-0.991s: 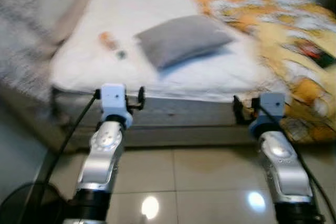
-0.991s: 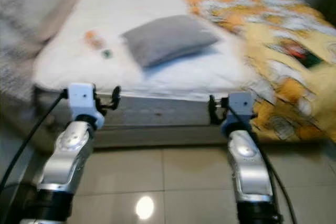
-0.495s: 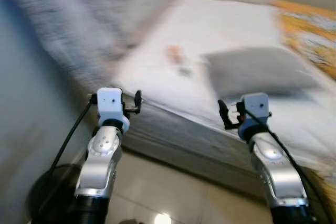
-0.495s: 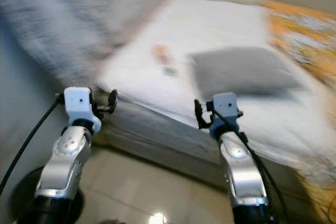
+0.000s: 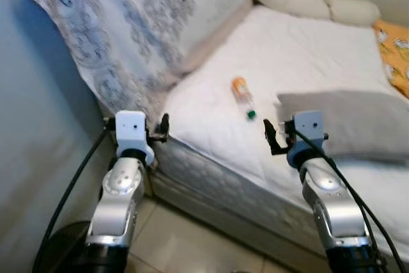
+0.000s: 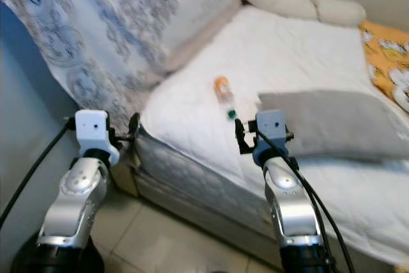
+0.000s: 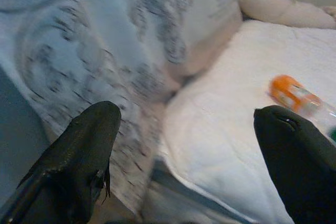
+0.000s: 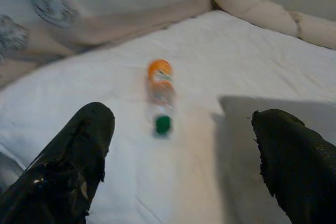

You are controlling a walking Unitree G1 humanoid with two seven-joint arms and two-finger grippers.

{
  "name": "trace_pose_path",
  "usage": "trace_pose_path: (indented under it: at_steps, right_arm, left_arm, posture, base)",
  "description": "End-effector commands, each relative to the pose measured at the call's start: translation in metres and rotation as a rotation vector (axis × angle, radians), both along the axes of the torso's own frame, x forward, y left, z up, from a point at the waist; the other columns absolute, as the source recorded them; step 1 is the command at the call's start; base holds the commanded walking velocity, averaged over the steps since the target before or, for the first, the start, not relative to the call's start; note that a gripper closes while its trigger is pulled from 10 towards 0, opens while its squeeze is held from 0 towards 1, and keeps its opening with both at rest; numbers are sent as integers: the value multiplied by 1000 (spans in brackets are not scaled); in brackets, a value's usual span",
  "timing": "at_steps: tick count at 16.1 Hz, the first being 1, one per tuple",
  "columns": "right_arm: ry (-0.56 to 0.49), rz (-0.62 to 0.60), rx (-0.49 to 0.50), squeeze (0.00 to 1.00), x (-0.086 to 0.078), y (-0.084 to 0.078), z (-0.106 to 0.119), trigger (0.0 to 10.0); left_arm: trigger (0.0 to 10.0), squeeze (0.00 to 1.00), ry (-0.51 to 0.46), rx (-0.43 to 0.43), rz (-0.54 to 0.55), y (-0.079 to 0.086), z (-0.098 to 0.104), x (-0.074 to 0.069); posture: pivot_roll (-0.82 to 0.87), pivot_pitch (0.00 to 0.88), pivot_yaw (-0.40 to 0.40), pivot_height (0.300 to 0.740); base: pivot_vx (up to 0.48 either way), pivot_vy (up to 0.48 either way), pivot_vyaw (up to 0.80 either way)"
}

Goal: Clean up the room

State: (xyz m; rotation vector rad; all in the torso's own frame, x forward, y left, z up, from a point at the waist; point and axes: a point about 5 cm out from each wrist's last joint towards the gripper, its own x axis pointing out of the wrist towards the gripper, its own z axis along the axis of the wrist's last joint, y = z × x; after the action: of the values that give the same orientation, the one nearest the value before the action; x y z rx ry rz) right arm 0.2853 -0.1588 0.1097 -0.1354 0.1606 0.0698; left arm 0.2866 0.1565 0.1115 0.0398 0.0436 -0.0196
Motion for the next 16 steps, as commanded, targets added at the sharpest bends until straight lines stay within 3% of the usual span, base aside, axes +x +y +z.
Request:
trace_pose_path:
  at_steps: [1, 3, 6, 8, 11, 15, 16]
  right_arm:
    - [18, -10, -5, 1000, 1, 0, -2, 10000]
    - [35, -29, 0, 1000, 6, -5, -5, 10000]
    - [-2, -6, 16, 1000, 12, 2, 6, 10000]
    - [24, 5, 19, 1000, 19, 1, 0, 10000]
    - [97, 17, -50, 1000, 25, 1, -10, 10000]
    - [156, -62, -49, 1000, 39, -9, -13, 10000]
    - [161, -59, -59, 580, 41, -9, -13, 10000]
  left_arm:
    - [10000, 0, -3, 18, 6, 3, 1, -2]
    - [10000, 0, -4, 31, -4, -1, 2, -4]
    - [10000, 0, -13, 36, -26, 2, 7, -5]
    - [10000, 0, -21, 44, -4, 3, 9, -7]
    - [10000, 0, -2, 52, 13, 6, 5, -18]
    - [10000, 0, 28, 85, -237, -13, 3, -29]
    - [10000, 0, 47, 134, -301, -13, 1, -34]
  posture:
    - [-32, 0, -52, 740]
    - [-24, 0, -41, 740]
    - [-9, 0, -41, 740]
    - [42, 0, -75, 740]
    - [39, 0, -48, 740]
    - [71, 0, -55, 740]
    - [87, 0, -63, 740]
  base:
    - [442, 0, 0]
    - [442, 0, -381]
    - [437, 0, 0]
    - [411, 0, 0]
    - [394, 0, 0]
    - [86, 0, 0]
    - [0, 0, 0]
